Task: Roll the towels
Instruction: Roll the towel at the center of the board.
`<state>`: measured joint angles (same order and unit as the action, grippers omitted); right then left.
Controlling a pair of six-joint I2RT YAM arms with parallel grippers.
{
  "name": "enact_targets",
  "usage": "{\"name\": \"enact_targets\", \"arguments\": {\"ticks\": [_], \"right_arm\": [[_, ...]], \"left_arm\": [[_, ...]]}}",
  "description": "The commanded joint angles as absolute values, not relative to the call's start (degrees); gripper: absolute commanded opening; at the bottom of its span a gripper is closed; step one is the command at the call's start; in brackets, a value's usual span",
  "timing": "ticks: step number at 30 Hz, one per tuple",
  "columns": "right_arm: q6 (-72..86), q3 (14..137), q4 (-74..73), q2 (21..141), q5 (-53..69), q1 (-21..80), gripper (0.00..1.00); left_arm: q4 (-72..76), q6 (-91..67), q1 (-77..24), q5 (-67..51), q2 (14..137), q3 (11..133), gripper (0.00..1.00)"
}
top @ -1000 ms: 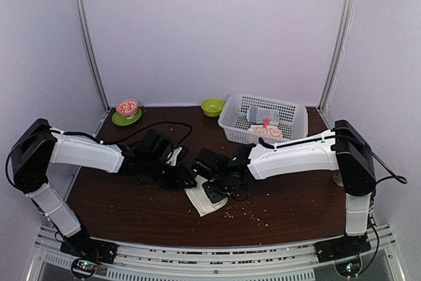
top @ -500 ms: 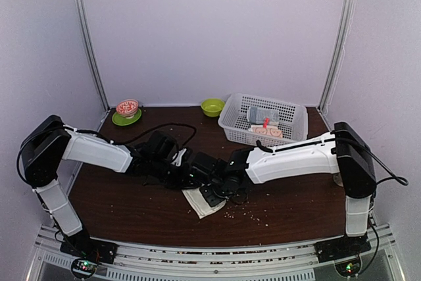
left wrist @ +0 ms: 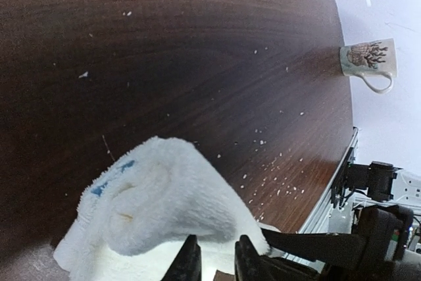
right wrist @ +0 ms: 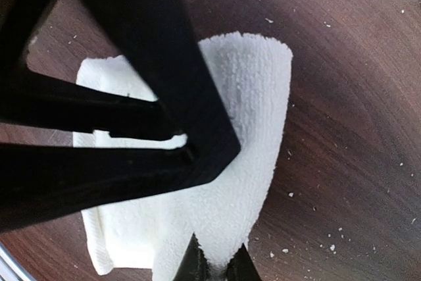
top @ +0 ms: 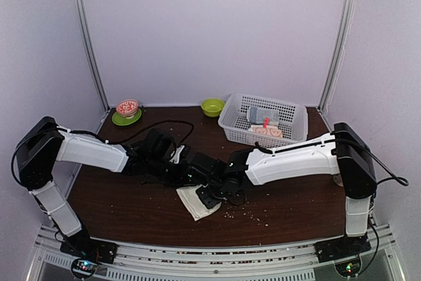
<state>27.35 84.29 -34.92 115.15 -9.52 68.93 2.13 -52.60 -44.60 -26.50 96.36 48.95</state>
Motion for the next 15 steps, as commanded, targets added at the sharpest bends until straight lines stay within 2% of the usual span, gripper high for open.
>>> {"name": "enact_targets", "arguments": {"ticks": [1, 6, 15], "right_arm": [[28.63, 85.68, -36.78, 115.2, -13.95, 69.41, 0.0], [29.13, 87.67, -40.85, 115.65, -18.17, 69.48, 0.0], [29.3, 86.14, -37.05, 114.97, -14.82, 70.17, 0.0]], "left_arm": [[5.55, -53.13, -44.23, -26.91, 92.58, 48.68, 0.2], [8.01, -53.66, -44.23, -28.47, 91.86, 48.69, 0.22], [18.87, -57.9, -44.25, -33.47, 97.73, 48.85, 0.27]]}}
